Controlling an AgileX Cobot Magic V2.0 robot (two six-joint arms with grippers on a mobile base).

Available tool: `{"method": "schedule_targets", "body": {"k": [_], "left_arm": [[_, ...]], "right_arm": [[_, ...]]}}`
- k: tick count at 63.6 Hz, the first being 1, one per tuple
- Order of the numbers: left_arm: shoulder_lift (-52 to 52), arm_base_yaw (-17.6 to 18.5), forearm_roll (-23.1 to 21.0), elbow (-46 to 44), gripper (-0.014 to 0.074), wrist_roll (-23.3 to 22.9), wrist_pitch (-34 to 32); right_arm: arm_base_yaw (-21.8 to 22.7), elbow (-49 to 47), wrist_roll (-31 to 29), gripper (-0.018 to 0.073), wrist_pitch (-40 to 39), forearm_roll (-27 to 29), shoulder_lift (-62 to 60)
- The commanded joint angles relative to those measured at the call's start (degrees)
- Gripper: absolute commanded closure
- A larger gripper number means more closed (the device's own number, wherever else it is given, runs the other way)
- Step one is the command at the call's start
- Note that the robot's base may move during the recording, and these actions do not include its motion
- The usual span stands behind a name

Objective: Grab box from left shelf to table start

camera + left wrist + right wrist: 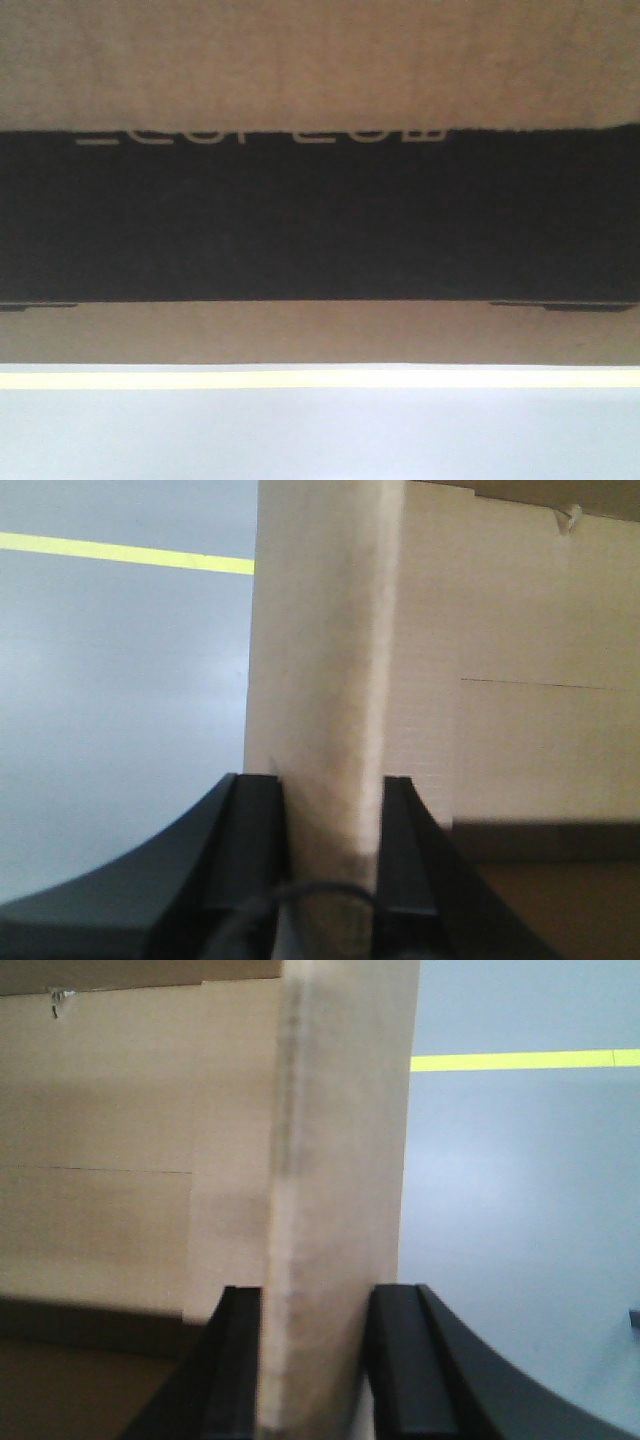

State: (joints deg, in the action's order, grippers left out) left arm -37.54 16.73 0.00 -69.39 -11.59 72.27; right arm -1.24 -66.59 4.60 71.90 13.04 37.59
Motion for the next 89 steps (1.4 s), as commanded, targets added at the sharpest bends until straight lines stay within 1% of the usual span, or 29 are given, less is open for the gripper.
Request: {"method": "schedule_targets", "body": {"k": [1, 19, 89], "left_arm": [[0.38, 0.05, -0.68, -2.17, 0.0608, -1.19, -0.22], [0.38, 0.05, -0.56, -2.17, 0.0608, -1.19, -2.28], [0.38, 0.05, -0.56, -2.17, 0.0608, -1.19, -2.28]], "right_arm": [[0.23, -1.42, -0.44, 0.0503, -1.99, -1.06, 0.29], [0.23, -1.42, -0.44, 0.0503, -1.99, -1.06, 0.29], [0.23, -1.42, -0.44, 0.0503, -1.99, -1.06, 0.29]]}}
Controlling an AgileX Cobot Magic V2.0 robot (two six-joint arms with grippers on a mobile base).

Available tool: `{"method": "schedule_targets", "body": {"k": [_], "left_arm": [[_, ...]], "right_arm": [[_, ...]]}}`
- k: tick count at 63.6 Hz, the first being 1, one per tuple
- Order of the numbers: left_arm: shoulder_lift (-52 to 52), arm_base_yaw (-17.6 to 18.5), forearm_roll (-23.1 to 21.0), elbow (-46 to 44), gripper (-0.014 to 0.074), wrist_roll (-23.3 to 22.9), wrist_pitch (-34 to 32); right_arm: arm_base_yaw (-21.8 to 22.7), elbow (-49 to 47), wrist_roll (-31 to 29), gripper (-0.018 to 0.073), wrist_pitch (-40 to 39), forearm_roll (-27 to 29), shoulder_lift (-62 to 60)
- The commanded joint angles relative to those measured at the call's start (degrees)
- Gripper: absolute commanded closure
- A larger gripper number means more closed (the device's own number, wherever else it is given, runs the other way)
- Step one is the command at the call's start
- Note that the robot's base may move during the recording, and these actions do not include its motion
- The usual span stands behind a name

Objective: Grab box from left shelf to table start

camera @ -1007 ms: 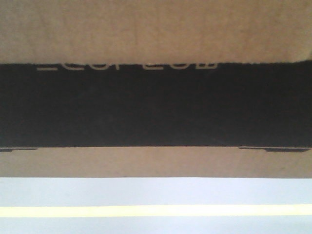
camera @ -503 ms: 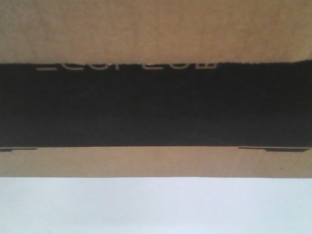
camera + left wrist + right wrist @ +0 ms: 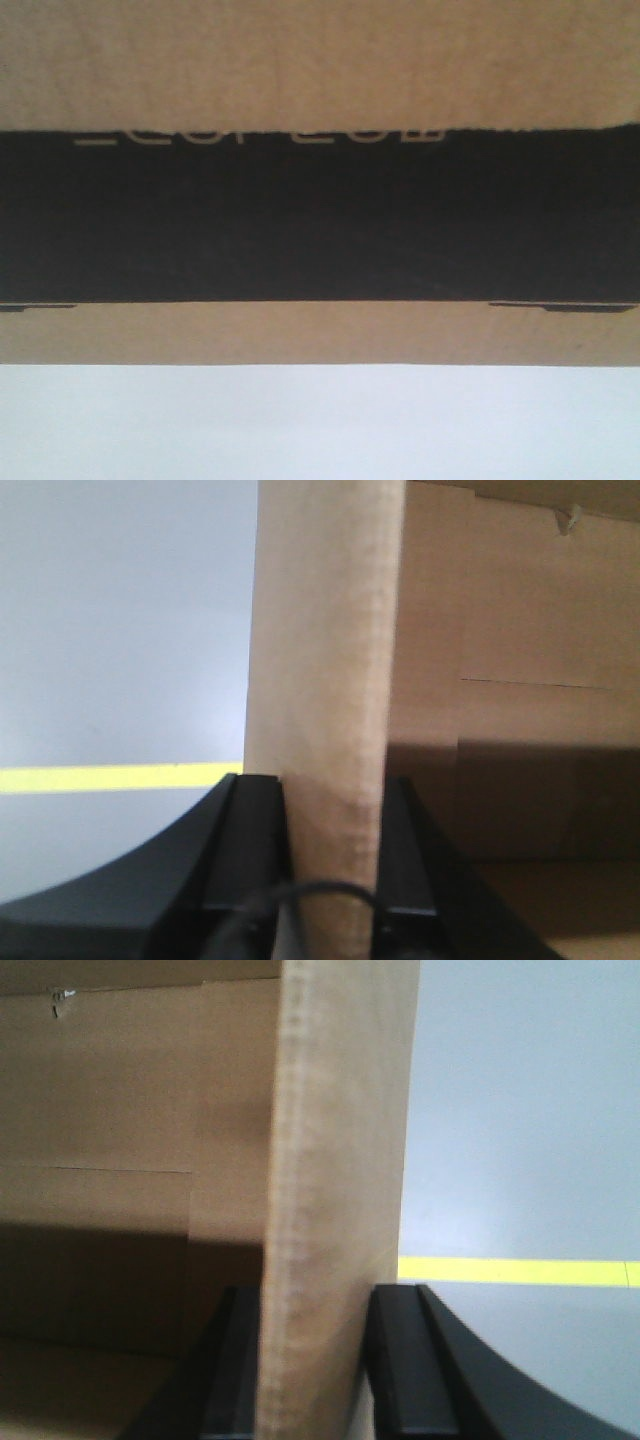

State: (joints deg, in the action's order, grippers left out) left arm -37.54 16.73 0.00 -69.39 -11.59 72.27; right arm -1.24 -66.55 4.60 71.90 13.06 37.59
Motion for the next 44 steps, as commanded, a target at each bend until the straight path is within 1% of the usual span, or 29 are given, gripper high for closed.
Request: {"method": "schedule_targets", "body": {"k": [1, 18, 44], "left_arm": [[0.38, 0.05, -0.56, -2.17, 0.0608, -1.19, -2.28], [0.38, 0.05, -0.56, -2.17, 0.0608, -1.19, -2.28], [0.38, 0.05, -0.56, -2.17, 0.0608, -1.19, -3.97]], "right_arm": [[0.23, -1.45, -0.44, 0.0503, -1.99, -1.08, 0.29], [0.23, -1.45, -0.44, 0.0503, -1.99, -1.08, 0.29], [0.23, -1.45, -0.44, 0.0503, -1.99, -1.08, 0.29]]}}
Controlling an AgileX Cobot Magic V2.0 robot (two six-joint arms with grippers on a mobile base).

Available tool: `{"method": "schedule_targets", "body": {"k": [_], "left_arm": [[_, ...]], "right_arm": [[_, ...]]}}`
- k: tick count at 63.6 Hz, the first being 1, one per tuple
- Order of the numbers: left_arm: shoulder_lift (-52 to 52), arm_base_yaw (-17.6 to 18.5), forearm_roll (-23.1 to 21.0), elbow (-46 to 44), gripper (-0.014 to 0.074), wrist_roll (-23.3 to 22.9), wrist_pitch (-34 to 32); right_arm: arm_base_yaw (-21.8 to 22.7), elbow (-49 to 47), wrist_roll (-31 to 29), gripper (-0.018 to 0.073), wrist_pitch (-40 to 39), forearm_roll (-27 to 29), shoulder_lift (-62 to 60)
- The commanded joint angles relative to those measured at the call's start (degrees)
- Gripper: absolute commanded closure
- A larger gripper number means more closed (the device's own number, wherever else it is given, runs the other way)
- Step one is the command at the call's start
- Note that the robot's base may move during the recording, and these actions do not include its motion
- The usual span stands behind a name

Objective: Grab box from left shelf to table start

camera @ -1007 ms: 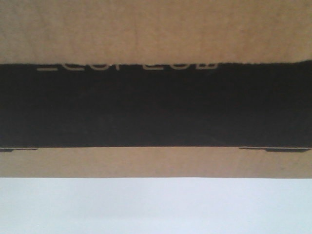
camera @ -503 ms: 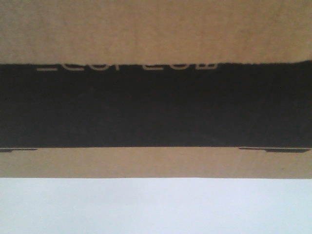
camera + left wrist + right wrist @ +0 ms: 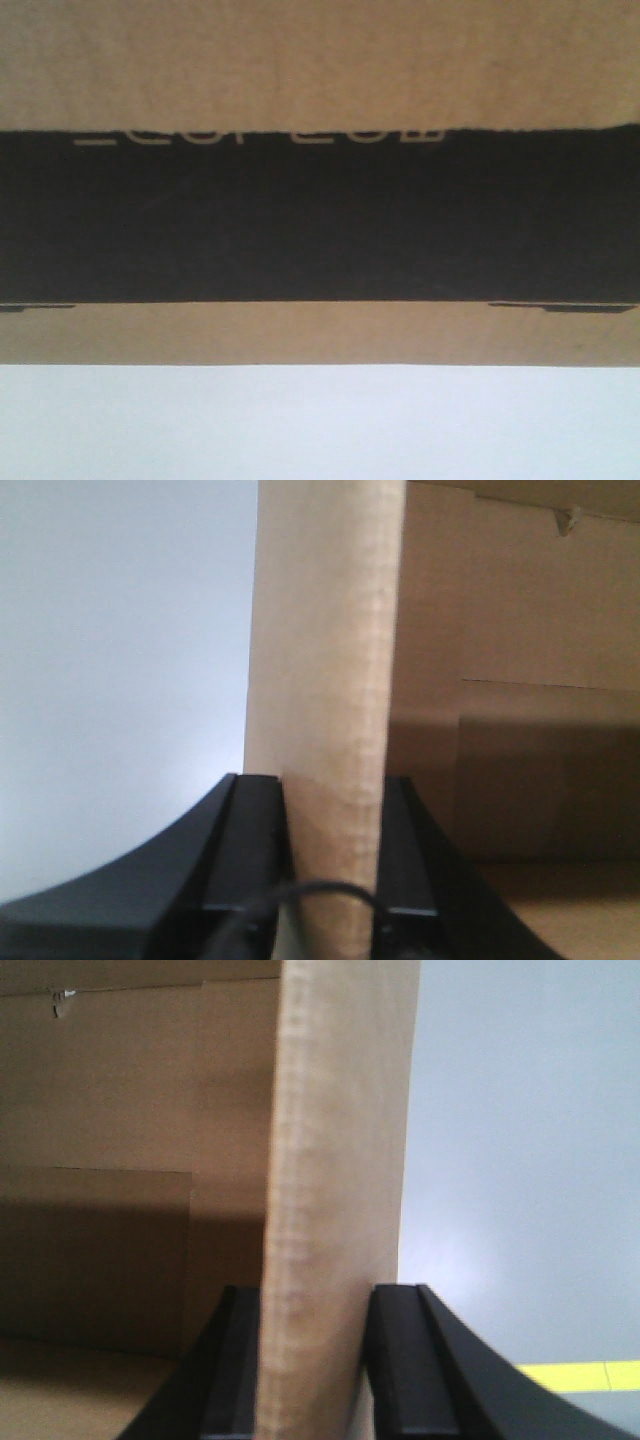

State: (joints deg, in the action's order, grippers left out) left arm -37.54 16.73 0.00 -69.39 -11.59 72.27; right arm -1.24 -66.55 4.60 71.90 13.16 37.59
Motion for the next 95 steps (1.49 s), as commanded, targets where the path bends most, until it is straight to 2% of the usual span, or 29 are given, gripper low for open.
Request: {"method": "schedule_targets", "body": {"k": [1, 16, 95], "left_arm": [[0.38, 0.05, -0.56, -2.17, 0.0608, -1.19, -3.97], [0.38, 0.05, -0.67, -2.17, 0.0608, -1.19, -1.89], [0.16, 0.05, -0.90, -2.17, 0.0608, -1.19, -1.94]], "right_arm": [[0.23, -1.45, -0.44, 0.0503, -1.99, -1.18, 0.29], [0.23, -1.45, -0.44, 0.0503, -1.94, -1.18, 0.29], [0.23, -1.45, -0.44, 0.0503, -1.81, -1.18, 0.29]]}}
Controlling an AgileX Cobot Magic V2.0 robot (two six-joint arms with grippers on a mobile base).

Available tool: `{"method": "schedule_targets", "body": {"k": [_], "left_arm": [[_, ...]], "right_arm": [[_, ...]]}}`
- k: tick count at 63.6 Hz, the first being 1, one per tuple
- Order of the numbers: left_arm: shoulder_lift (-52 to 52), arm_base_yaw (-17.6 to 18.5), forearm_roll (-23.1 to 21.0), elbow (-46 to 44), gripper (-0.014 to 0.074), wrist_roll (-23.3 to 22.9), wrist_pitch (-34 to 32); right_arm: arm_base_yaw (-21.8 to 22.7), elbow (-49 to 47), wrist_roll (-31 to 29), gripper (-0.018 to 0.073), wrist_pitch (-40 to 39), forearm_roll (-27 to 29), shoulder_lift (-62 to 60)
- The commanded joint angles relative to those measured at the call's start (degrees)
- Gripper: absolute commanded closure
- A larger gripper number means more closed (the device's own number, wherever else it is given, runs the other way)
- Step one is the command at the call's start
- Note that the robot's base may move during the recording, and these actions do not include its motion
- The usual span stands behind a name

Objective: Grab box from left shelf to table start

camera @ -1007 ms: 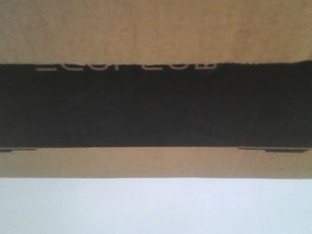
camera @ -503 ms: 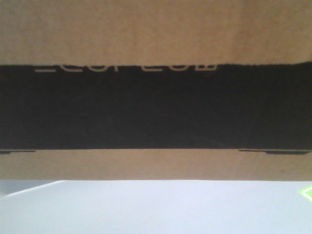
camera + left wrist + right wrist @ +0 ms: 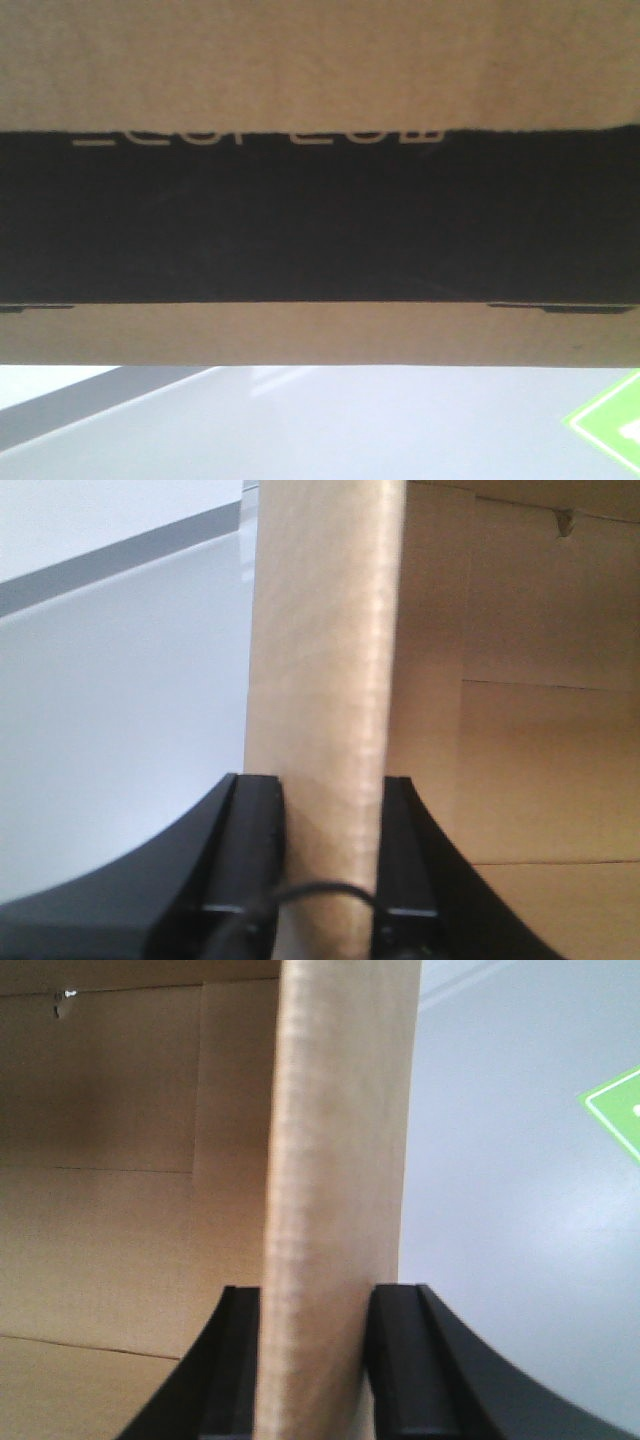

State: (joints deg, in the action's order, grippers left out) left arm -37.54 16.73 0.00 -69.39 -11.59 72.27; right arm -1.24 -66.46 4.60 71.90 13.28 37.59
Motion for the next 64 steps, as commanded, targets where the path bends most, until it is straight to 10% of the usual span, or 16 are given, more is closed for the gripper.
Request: {"method": "schedule_targets", "body": {"k": [1, 64], "left_arm": [[0.16, 0.05, -0.90, -2.17, 0.0608, -1.19, -1.94], [0.08, 0.05, -0.90, -2.17, 0.0608, -1.19, -1.94]], "right_arm": [[0.23, -1.55, -0.44, 0.0503, -1.81, -1.31, 0.29], [0.23, -1.55, -0.44, 0.0503, -1.81, -1.31, 0.35]]}}
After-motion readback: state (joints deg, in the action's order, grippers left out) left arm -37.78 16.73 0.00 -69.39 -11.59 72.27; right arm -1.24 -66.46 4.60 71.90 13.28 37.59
